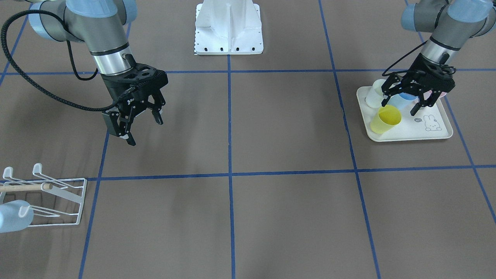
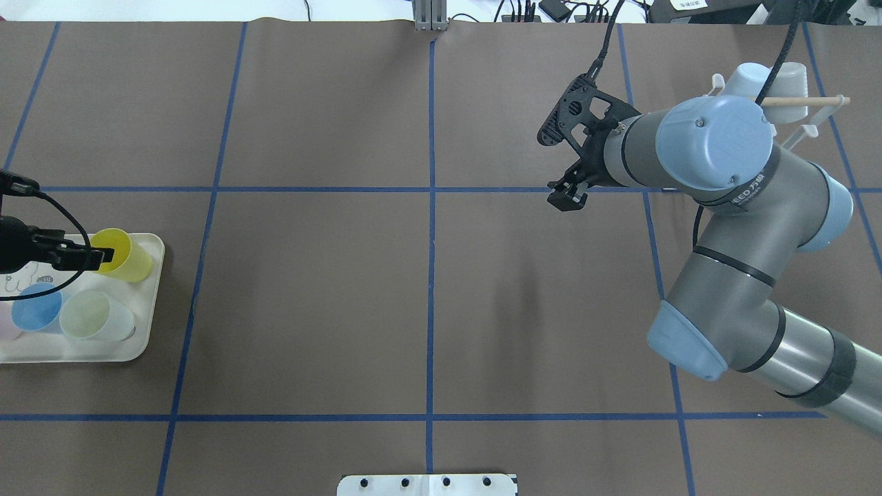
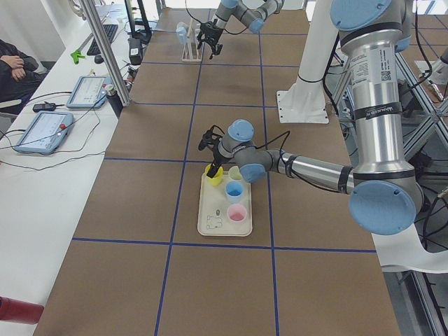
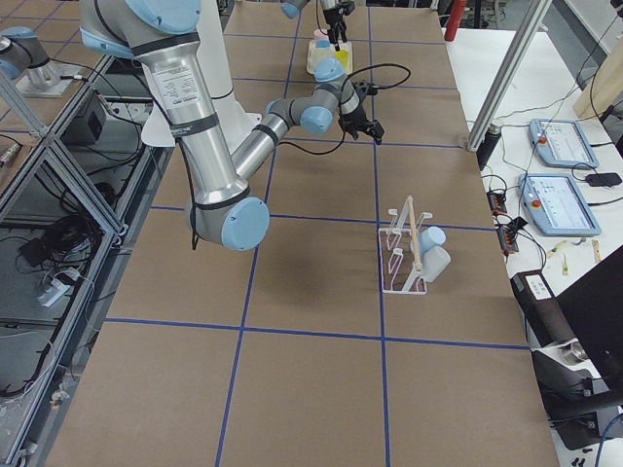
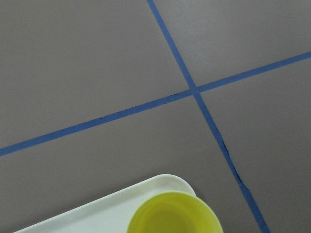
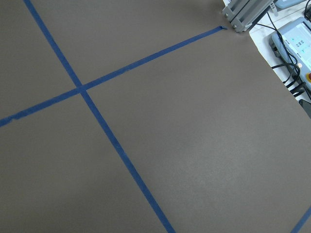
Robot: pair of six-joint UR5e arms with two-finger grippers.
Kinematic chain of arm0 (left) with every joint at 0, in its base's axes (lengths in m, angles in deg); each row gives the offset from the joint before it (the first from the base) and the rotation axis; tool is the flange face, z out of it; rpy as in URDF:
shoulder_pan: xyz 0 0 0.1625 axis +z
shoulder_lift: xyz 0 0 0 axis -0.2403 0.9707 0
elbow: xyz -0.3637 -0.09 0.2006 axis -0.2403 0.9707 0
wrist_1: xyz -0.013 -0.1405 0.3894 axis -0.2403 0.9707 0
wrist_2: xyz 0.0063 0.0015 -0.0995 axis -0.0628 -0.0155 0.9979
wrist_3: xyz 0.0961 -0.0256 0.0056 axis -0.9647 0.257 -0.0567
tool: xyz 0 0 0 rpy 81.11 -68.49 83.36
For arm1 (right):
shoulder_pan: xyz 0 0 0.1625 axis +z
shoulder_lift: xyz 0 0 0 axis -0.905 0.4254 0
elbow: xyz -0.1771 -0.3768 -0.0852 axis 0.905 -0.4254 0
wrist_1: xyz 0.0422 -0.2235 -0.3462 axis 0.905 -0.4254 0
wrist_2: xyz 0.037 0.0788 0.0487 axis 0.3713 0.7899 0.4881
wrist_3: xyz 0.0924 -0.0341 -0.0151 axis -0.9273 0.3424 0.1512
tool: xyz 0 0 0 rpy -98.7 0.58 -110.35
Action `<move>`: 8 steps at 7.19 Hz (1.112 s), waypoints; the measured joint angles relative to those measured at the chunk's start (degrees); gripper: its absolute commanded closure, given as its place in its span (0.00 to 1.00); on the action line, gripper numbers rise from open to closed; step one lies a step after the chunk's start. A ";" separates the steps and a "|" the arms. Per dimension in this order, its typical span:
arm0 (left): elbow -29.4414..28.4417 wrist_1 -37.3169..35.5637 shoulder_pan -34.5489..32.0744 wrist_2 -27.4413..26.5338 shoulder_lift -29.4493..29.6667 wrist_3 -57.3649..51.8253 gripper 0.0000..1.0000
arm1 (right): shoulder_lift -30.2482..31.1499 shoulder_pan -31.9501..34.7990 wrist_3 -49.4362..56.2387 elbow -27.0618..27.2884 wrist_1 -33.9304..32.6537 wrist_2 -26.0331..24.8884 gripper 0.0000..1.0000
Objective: Transfer IKEA cup to right arm and place on rack
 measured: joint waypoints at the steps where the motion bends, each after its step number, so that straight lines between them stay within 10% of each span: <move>1: -0.88 0.04 0.06 0.00 0.09 -0.03 0.05 | 0.04 0.00 0.03 -0.04 0.00 0.00 0.01; 5: -2.68 0.81 0.21 0.00 0.40 -0.13 0.53 | 0.08 -0.15 0.05 -0.15 -0.02 -0.08 0.01; 8: -3.41 1.28 0.25 0.06 0.62 -0.08 0.68 | 0.19 -0.26 0.11 -0.27 -0.03 -0.16 0.01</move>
